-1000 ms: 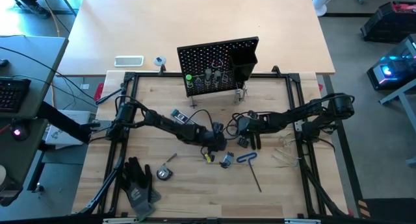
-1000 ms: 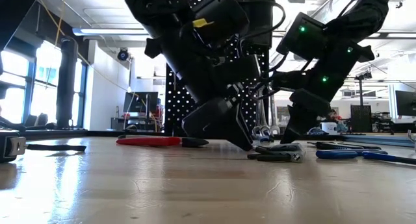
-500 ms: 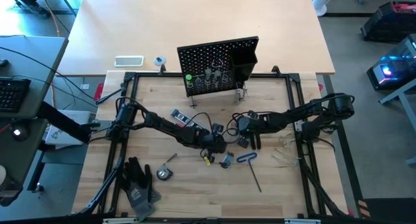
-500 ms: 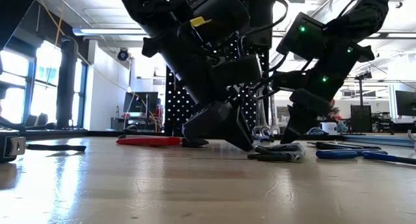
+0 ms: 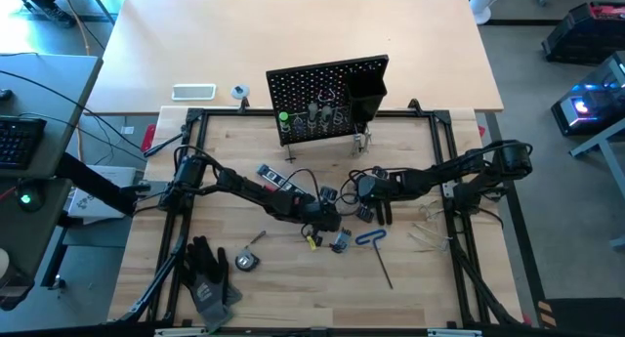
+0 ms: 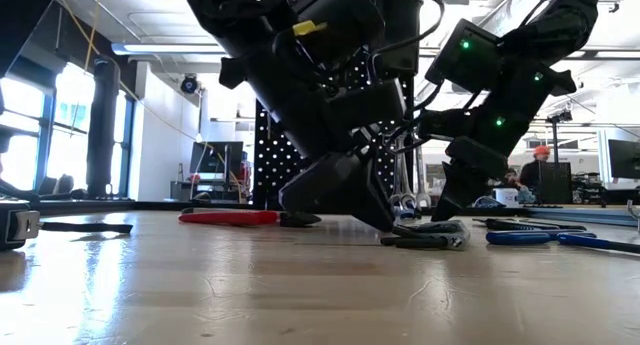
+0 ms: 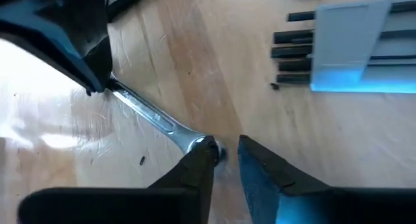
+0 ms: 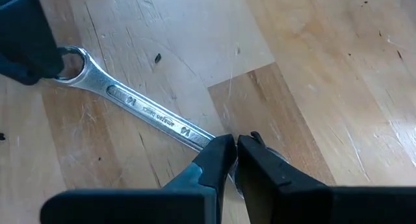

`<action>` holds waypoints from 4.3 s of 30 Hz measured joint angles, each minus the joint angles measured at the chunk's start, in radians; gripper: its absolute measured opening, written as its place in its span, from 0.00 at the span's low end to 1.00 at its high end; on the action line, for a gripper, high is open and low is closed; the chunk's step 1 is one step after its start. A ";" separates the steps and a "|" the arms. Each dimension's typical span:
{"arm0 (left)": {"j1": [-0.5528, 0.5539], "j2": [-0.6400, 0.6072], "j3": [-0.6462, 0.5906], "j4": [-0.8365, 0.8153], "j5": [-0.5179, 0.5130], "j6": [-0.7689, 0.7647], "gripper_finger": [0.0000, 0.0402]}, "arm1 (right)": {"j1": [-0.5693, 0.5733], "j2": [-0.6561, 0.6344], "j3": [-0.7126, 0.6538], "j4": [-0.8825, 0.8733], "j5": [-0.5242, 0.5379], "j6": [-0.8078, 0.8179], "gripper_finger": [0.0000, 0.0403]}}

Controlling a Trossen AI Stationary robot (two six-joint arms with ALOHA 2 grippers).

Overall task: Hang tools onto peg board
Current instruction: Hang the wrench onto the pegboard

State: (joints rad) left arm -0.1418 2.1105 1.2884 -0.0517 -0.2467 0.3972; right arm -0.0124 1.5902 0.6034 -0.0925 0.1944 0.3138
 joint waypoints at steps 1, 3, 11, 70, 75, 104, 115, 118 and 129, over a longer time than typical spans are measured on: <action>0.006 0.000 0.000 -0.001 0.010 -0.006 0.14 | 0.000 0.000 0.000 0.000 0.000 0.000 0.09; 0.019 0.004 0.001 0.000 0.037 -0.026 0.11 | 0.000 0.000 0.000 0.000 0.001 0.000 0.09; 0.069 0.044 0.009 -0.029 0.186 -0.086 0.01 | 0.000 -0.008 0.005 -0.001 0.003 -0.008 0.09; 0.063 0.060 0.009 -0.072 0.109 0.094 0.00 | -0.081 0.037 0.011 -0.043 -0.417 -0.426 0.17; 0.063 0.060 0.008 -0.060 0.088 0.083 0.00 | -0.074 0.037 0.014 -0.046 -0.428 -0.409 0.07; 0.045 -0.138 -0.003 -0.362 -0.311 -0.027 0.03 | -0.043 -0.015 0.212 -0.305 -0.347 -0.192 0.07; 0.067 -0.200 -0.001 -0.262 -0.331 -0.042 0.03 | -0.036 -0.234 0.213 -0.346 -0.107 -0.081 0.07; 0.078 -0.223 0.001 -0.189 -0.295 -0.029 0.03 | -0.035 -0.306 0.213 -0.376 -0.038 -0.053 0.07; 0.162 -0.239 0.002 -0.008 -0.101 0.010 0.03 | 0.060 -0.537 0.208 -0.595 0.334 0.132 0.07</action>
State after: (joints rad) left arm 0.0204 1.8713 1.2903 -0.0593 -0.3479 0.4067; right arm 0.0472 1.0534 0.8110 -0.6879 0.5285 0.4462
